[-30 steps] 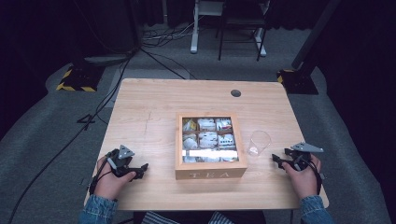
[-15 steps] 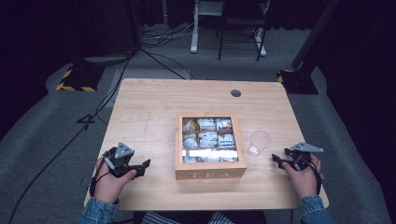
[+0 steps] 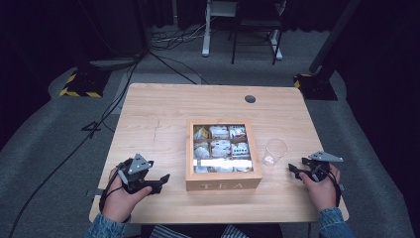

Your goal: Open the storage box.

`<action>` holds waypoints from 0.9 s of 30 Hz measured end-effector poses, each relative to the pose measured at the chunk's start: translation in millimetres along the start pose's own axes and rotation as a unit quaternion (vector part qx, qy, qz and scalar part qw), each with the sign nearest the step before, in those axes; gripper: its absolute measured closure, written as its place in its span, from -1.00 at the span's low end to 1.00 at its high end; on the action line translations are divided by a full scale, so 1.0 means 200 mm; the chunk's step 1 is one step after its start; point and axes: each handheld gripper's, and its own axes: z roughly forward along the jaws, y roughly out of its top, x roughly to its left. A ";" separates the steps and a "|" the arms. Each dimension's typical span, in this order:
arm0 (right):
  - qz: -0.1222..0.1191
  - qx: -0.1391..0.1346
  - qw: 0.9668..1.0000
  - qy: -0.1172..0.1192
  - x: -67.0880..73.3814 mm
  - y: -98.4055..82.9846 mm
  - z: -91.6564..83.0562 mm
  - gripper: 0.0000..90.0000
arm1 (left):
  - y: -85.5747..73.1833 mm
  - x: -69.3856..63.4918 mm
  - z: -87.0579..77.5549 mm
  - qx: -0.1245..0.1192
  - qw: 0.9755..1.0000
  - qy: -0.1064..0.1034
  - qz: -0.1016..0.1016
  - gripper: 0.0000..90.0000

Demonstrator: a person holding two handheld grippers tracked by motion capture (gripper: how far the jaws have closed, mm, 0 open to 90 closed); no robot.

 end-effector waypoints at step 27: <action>-0.002 0.000 1.000 0.001 0.00 0.00 0.00 -0.29 | 0.01 -0.19 0.20 -0.025 0.993 -0.093 0.062 0.17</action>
